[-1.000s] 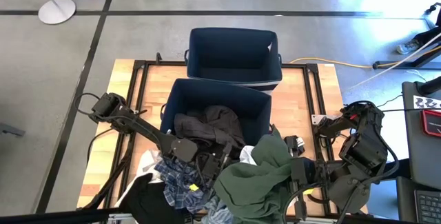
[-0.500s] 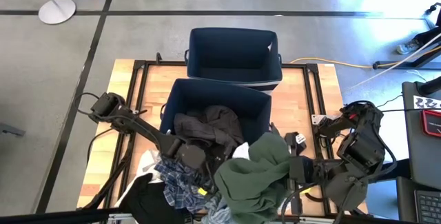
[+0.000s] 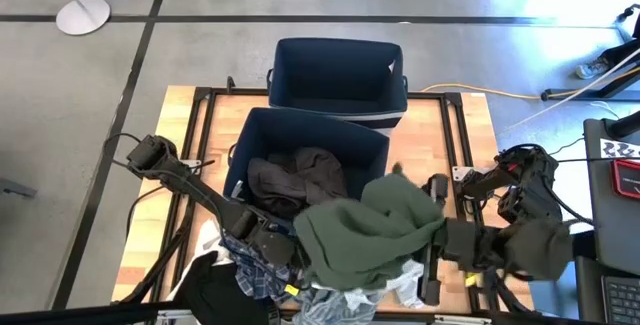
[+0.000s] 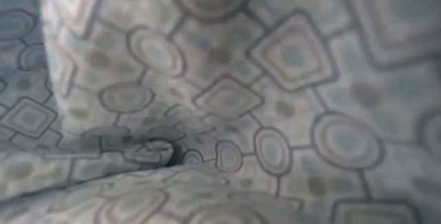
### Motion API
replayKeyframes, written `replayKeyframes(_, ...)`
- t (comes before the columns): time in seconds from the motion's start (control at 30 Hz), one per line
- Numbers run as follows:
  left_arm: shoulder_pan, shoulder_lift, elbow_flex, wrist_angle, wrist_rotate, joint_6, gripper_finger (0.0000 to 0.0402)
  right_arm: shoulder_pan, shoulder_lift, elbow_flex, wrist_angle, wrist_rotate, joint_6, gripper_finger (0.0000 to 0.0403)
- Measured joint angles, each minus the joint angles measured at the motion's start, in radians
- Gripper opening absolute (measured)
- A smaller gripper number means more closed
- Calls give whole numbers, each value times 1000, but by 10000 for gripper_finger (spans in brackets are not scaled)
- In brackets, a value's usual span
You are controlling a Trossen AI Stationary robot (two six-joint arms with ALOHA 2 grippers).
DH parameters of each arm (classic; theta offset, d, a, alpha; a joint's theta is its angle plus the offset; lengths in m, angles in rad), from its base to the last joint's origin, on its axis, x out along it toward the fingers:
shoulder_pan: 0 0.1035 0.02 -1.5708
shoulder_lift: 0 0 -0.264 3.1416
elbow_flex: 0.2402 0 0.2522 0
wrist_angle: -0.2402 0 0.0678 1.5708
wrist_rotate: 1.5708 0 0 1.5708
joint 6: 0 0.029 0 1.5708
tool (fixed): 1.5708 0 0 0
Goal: Sort clothes
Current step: Put the green shorts into the bottom blue laundry bin
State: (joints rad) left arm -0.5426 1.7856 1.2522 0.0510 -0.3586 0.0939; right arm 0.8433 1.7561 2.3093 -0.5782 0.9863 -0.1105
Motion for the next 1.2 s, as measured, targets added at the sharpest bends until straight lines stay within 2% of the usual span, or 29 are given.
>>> replayKeyframes(0.13, 1, 1, -1, 2, 1, -3, 7, 0, 0, 0, 250, 65, -265, 51)
replayKeyframes(0.27, 1, 2, -3, 10, 1, 12, 8, -19, 0, 0, 479, 69, -494, 51)
replayKeyframes(0.43, -1, 6, -6, 62, 6, 11, 34, -105, -2, 1, 521, 66, -553, 51)
replayKeyframes(0.63, -15, 7, -6, 74, 23, 16, 60, -251, 7, 2, 401, 13, -440, 51)
replayKeyframes(0.87, -16, -5, -7, 60, 26, -13, 92, -410, 42, 0, 116, -45, -178, 51)
replayKeyframes(1.03, -26, -61, -12, 2, 23, -40, 128, -468, 73, 0, -62, -102, -29, 51)
replayKeyframes(1.2, -34, -142, -11, -81, 22, -72, 163, -486, 95, 0, -121, -134, 35, 51)
